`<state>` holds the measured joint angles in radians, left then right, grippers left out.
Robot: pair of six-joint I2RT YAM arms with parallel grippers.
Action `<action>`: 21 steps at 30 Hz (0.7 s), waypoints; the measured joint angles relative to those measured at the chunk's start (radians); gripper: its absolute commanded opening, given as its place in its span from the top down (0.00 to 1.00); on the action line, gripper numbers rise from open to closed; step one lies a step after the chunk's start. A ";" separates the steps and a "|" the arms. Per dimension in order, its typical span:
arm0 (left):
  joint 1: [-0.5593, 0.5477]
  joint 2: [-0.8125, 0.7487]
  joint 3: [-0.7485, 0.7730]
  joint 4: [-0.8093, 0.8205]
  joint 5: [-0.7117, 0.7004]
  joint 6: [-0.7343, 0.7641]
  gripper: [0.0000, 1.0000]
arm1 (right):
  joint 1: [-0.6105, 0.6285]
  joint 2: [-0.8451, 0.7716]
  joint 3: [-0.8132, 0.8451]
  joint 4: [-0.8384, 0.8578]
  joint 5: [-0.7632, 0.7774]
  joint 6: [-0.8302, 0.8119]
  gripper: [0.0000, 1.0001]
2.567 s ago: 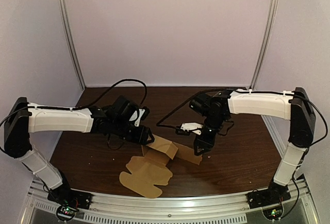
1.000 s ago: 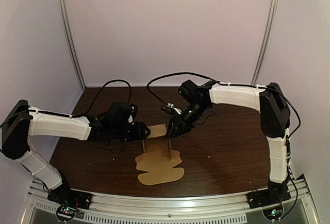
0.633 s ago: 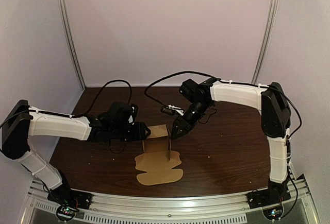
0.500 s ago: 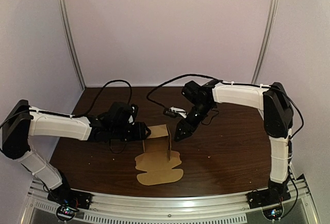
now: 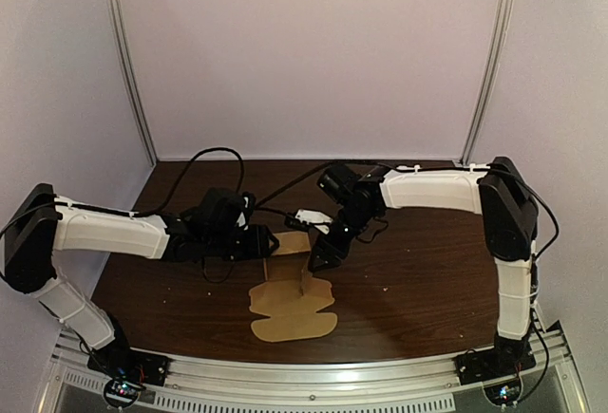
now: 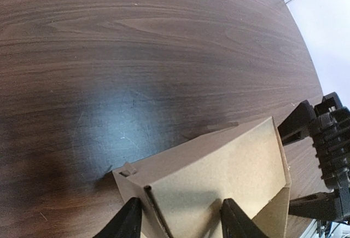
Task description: Fold the paper box
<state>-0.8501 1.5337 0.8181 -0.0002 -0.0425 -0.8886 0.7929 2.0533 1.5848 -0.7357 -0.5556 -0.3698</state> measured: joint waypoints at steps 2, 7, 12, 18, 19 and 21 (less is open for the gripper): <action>0.000 0.000 0.000 0.000 0.004 -0.001 0.48 | 0.012 -0.001 -0.014 0.045 0.018 0.019 0.36; 0.000 0.000 0.000 0.000 0.025 0.000 0.48 | 0.015 -0.003 -0.070 0.164 0.053 0.084 0.36; 0.002 0.014 0.000 0.023 0.047 0.000 0.48 | 0.016 -0.003 -0.096 0.247 0.086 0.113 0.39; 0.007 0.026 0.000 0.045 0.062 -0.004 0.47 | 0.014 -0.013 -0.139 0.344 0.123 0.133 0.60; 0.007 0.026 0.000 0.045 0.063 -0.006 0.47 | 0.014 -0.014 -0.139 0.351 0.134 0.137 0.65; 0.007 0.026 0.000 0.045 0.067 -0.012 0.47 | 0.012 -0.014 -0.139 0.369 0.161 0.141 0.72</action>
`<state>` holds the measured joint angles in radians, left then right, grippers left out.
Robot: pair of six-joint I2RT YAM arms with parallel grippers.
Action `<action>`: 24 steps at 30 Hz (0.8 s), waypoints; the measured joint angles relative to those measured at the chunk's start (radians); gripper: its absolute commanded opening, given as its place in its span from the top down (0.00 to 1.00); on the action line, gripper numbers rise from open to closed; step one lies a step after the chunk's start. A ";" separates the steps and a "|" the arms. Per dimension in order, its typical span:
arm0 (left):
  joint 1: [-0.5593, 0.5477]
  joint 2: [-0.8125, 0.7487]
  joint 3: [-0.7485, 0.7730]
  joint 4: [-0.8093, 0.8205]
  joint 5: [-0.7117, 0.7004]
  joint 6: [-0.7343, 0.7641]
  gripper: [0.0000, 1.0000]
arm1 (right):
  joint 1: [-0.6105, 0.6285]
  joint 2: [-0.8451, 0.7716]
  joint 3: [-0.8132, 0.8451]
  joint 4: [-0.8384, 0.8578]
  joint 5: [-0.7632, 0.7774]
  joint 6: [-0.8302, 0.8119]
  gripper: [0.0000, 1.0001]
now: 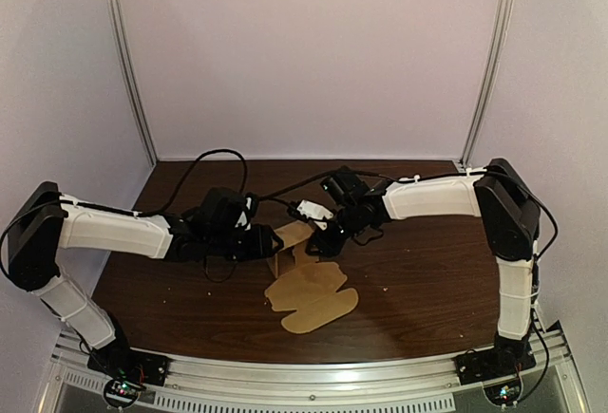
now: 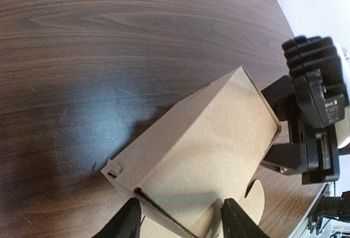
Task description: Fold the paper box
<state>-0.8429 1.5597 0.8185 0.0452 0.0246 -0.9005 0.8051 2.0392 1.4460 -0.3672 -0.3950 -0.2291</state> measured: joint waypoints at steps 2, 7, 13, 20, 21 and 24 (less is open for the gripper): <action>0.001 0.000 0.000 0.004 0.009 -0.008 0.47 | -0.003 0.000 0.000 0.011 0.020 0.002 0.74; 0.008 0.000 0.000 0.009 0.042 -0.019 0.45 | -0.006 0.000 0.000 0.036 0.045 0.008 0.75; 0.022 0.000 0.005 -0.002 0.076 -0.017 0.44 | -0.006 0.000 0.000 0.050 0.059 0.009 0.76; 0.061 -0.060 0.023 -0.078 0.093 0.026 0.43 | -0.005 -0.003 0.005 0.039 0.010 0.014 0.81; 0.071 -0.076 0.030 -0.093 0.093 0.039 0.42 | -0.004 -0.005 0.015 0.018 -0.007 0.006 0.82; 0.111 -0.137 0.064 -0.159 0.084 0.082 0.41 | -0.002 -0.006 0.073 -0.074 -0.051 -0.031 0.85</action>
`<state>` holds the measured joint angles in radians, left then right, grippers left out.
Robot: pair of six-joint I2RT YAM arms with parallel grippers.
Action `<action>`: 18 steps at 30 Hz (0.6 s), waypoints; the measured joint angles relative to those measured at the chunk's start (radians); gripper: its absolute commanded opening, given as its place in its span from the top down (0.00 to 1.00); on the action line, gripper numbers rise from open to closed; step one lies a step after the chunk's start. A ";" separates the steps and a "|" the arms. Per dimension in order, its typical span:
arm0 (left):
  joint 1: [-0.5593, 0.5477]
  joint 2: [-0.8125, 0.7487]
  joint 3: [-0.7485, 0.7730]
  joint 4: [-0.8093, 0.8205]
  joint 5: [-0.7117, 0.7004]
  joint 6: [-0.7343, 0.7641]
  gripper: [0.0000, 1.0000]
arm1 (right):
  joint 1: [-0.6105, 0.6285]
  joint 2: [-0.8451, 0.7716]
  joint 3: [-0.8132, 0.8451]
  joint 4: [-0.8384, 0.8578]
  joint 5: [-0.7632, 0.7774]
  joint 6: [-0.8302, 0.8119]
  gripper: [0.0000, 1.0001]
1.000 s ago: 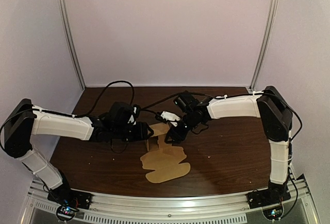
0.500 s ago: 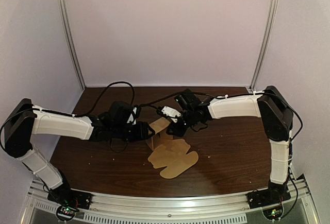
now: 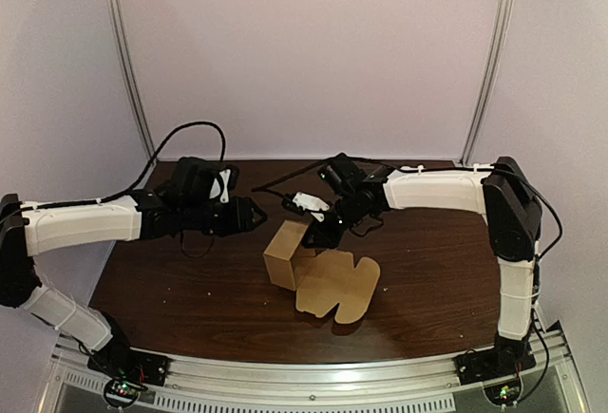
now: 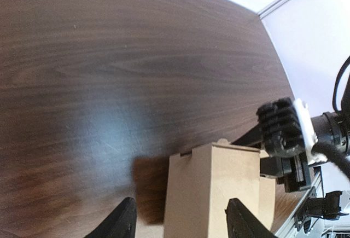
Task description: Fold the paper box
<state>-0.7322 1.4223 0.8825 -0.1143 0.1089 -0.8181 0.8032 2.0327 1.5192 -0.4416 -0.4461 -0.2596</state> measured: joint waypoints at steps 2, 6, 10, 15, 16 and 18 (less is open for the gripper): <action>0.025 -0.050 0.026 -0.040 -0.006 0.032 0.40 | 0.000 -0.008 0.042 -0.082 -0.024 -0.026 0.85; 0.054 -0.103 0.045 -0.081 -0.015 0.068 0.39 | 0.003 -0.022 0.137 -0.272 -0.059 -0.082 0.85; 0.057 -0.130 0.050 -0.129 -0.027 0.100 0.39 | 0.005 0.003 0.304 -0.553 -0.061 -0.184 0.86; 0.057 -0.132 0.050 -0.180 -0.039 0.129 0.38 | 0.016 0.046 0.408 -0.758 0.044 -0.310 0.87; 0.057 -0.132 0.050 -0.186 -0.041 0.132 0.38 | 0.021 0.049 0.400 -0.784 0.092 -0.331 0.87; 0.057 -0.132 0.050 -0.200 -0.042 0.137 0.38 | 0.029 0.050 0.370 -0.817 0.181 -0.356 0.87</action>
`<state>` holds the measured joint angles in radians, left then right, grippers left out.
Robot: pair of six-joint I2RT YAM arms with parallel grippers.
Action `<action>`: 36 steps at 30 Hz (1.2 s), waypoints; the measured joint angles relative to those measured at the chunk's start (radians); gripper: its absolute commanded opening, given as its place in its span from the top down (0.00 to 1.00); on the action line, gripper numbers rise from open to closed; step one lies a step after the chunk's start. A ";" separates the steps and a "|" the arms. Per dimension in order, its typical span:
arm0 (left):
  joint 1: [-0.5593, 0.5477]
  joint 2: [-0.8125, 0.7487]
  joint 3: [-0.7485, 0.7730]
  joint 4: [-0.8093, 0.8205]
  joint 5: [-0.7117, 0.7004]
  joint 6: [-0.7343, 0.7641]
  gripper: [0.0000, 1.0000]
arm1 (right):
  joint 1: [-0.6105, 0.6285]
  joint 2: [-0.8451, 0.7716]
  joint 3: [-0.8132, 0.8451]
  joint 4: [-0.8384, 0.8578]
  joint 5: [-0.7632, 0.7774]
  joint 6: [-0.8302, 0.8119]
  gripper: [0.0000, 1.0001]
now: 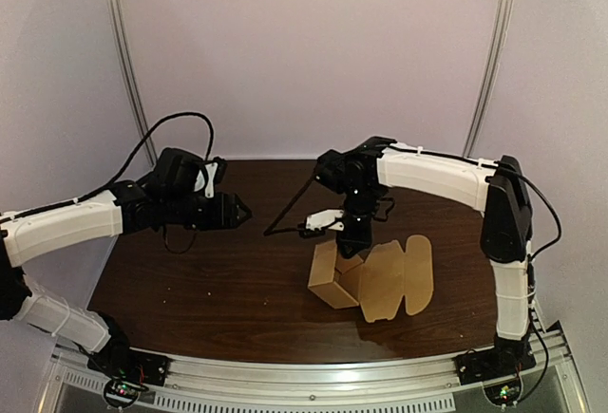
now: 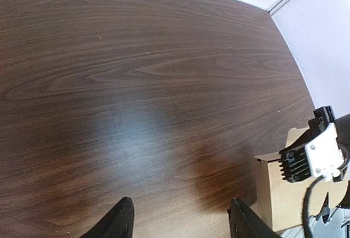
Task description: Fold the paper box
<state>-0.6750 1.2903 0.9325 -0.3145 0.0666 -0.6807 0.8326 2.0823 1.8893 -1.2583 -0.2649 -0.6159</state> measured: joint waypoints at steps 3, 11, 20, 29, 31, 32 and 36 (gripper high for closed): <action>0.000 0.006 0.001 -0.002 0.000 0.003 0.38 | 0.014 0.003 -0.046 -0.041 0.143 -0.010 0.82; 0.000 0.049 0.012 -0.002 0.009 0.006 0.38 | 0.074 0.069 -0.093 -0.077 0.315 0.019 0.62; 0.000 0.054 0.012 0.001 0.024 0.005 0.38 | 0.074 0.064 -0.094 -0.080 0.253 0.039 0.60; 0.000 0.098 -0.027 0.062 0.065 -0.016 0.38 | 0.062 0.037 -0.197 -0.026 0.117 0.064 0.65; 0.000 0.104 -0.039 0.071 0.072 -0.020 0.38 | 0.060 0.037 -0.214 0.006 0.091 0.074 0.65; 0.000 0.105 -0.043 0.074 0.074 -0.021 0.38 | 0.058 0.037 -0.217 0.022 0.077 0.079 0.65; 0.000 0.106 -0.049 0.087 0.081 -0.025 0.38 | 0.058 0.037 -0.216 0.067 0.042 0.097 0.66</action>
<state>-0.6750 1.3960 0.8833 -0.2279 0.1474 -0.7059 0.8902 2.1189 1.6730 -1.1912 -0.2234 -0.5194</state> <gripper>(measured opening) 0.620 0.350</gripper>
